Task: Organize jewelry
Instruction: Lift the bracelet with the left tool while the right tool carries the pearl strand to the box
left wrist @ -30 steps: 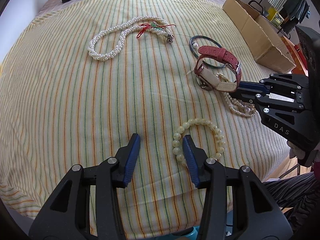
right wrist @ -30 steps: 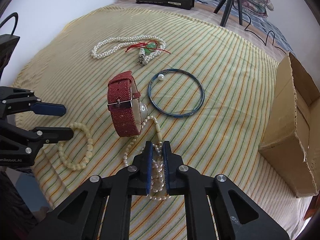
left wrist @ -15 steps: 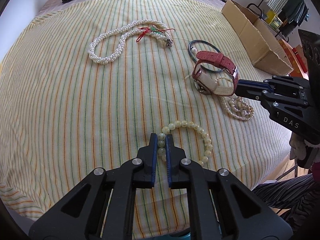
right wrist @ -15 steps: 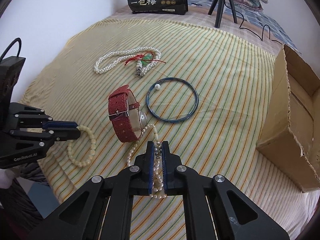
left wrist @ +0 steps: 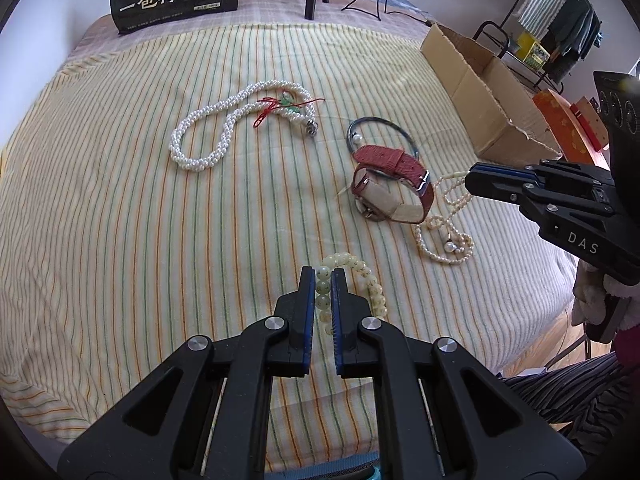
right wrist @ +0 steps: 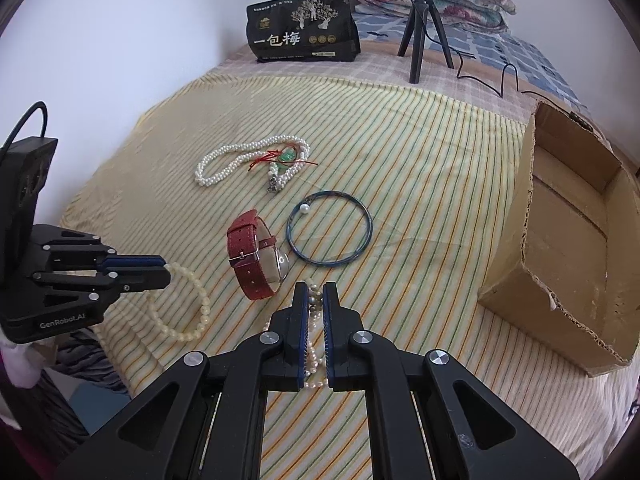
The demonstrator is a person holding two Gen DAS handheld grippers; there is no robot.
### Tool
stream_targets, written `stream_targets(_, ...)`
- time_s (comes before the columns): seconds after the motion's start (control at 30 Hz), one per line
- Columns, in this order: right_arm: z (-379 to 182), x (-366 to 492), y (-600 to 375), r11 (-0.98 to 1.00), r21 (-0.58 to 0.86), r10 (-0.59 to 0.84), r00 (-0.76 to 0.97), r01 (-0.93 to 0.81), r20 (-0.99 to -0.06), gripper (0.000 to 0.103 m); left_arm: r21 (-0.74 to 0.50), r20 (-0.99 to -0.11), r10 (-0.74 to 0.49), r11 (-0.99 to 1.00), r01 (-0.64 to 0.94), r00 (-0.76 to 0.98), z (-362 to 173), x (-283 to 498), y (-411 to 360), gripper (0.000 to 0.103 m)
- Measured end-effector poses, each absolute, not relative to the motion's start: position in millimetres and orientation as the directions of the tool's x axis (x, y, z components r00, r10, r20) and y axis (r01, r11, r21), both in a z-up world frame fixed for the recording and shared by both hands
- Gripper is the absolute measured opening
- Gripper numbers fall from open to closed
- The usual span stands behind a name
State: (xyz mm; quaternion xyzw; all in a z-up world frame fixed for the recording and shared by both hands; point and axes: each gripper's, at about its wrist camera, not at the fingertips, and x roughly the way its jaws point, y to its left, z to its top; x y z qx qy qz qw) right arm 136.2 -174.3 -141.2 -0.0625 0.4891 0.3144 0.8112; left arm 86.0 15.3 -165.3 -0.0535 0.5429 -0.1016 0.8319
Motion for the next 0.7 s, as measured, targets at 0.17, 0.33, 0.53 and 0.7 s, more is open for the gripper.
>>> stream_targets(0.17,-133,131,-179,0.795,0.213,0.461,0.338,-0.567,-0.821,0.005,-0.211,-0.881,-0.239,0.971,0.113,0.409,-156,86,14,0.005)
stream_targets(0.33,-119,125,-181,0.794,0.215,0.477,0.364,-0.569,-0.8,0.005,-0.223,-0.867,-0.253,0.967,0.12,0.43,-146,86,12,0.005)
stream_targets(0.53,-98,119,-185,0.791,0.211,0.496,0.401,-0.574,-0.77,0.005,-0.238,-0.846,-0.271,0.962,0.13,0.458,-131,83,11,0.005)
stream_targets(0.7,-82,116,-193,0.802,0.215,0.506,0.443,-0.557,-0.74,0.005,-0.248,-0.822,-0.281,0.959,0.133,0.495,-116,82,11,0.005)
